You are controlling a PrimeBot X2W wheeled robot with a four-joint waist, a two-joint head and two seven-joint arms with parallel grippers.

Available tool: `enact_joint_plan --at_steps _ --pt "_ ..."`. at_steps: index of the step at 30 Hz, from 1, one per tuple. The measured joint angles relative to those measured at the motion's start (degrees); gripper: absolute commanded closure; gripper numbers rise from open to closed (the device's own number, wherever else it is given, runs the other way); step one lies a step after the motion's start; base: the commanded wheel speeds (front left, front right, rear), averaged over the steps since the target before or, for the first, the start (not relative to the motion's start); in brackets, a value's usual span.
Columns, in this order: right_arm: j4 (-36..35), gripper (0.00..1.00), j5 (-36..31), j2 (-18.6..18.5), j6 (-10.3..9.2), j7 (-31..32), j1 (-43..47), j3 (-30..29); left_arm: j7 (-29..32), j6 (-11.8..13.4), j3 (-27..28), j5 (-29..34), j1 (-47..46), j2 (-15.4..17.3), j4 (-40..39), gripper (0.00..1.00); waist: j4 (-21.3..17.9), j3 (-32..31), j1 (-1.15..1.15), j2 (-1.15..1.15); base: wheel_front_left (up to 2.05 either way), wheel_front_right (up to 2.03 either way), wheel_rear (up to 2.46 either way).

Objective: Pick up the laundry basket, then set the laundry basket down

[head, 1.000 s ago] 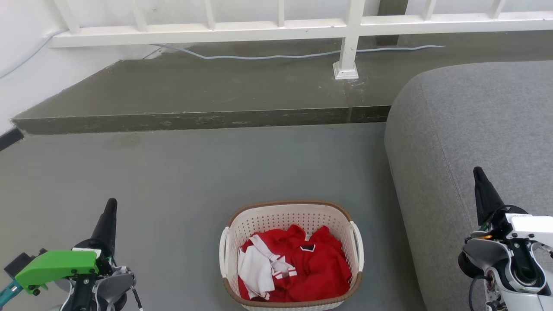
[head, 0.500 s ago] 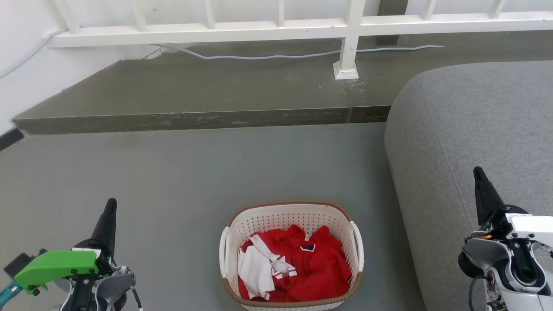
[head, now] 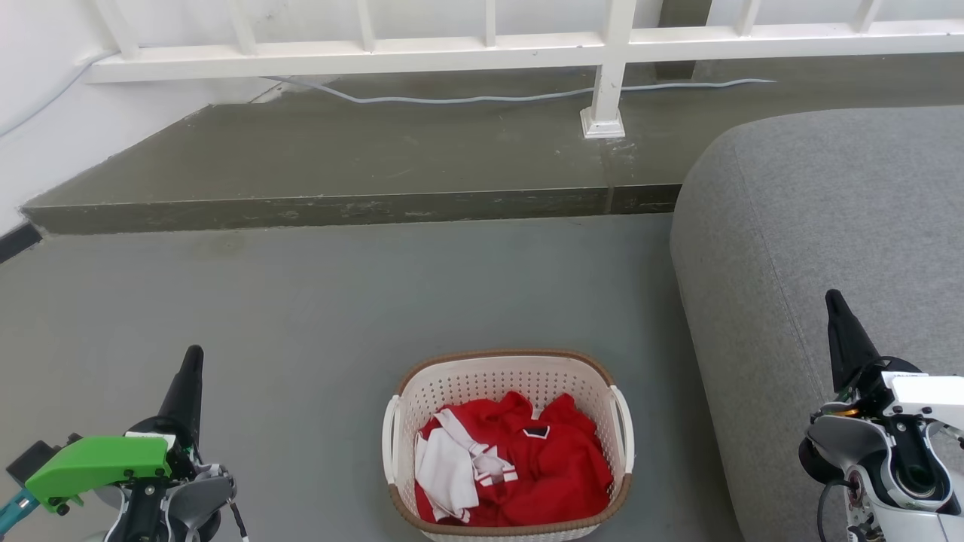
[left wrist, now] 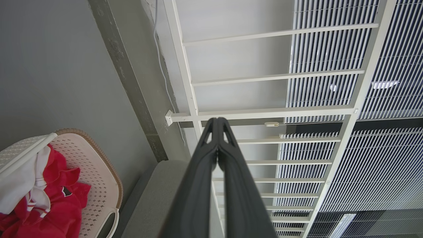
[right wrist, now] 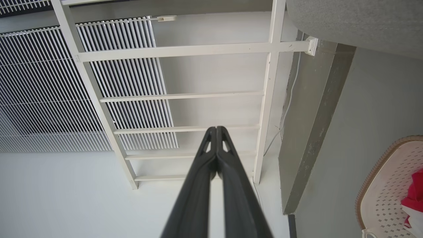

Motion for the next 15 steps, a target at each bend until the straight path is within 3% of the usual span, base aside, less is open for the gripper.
enact_joint_plan --at_steps 15 --pt "0.0 1.00 0.0 0.0 0.09 0.0 0.0 0.0 0.0 0.0 0.1 0.0 0.0 0.0 0.0 1.00 0.0 0.0 0.00 0.00 0.00 0.00 0.00"
